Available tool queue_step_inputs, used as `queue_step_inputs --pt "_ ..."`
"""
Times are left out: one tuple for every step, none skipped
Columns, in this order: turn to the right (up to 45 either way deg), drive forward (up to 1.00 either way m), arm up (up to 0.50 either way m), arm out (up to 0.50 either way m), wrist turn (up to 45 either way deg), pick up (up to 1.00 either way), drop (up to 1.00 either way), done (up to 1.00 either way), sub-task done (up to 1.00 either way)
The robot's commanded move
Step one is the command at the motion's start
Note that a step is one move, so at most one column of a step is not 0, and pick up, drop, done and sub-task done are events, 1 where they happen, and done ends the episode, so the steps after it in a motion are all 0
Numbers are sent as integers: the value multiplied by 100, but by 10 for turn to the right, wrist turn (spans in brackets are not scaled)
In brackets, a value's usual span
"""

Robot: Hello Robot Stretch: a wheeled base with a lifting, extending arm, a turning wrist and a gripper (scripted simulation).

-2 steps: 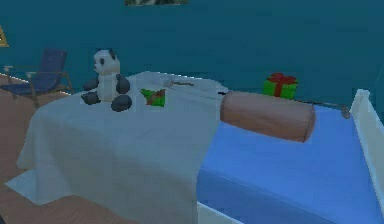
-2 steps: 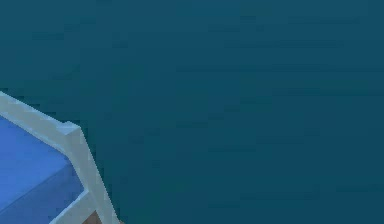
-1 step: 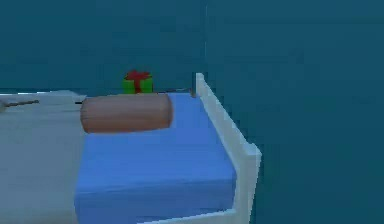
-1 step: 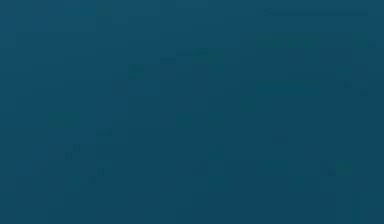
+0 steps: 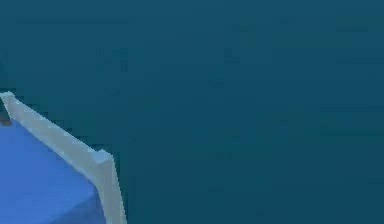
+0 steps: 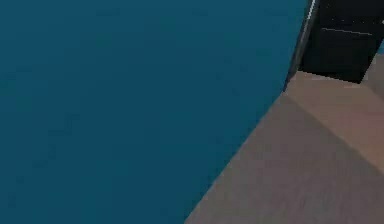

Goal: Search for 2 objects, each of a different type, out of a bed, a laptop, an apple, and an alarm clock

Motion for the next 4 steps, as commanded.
queue_step_inputs --pt "450 0 0 0 0 0 0 0 0" --pt "180 0 0 0 0 0 0 0 0" --pt "30 0 0 0 0 0 0 0 0" --pt "450 0 0 0 0 0 0 0 0"
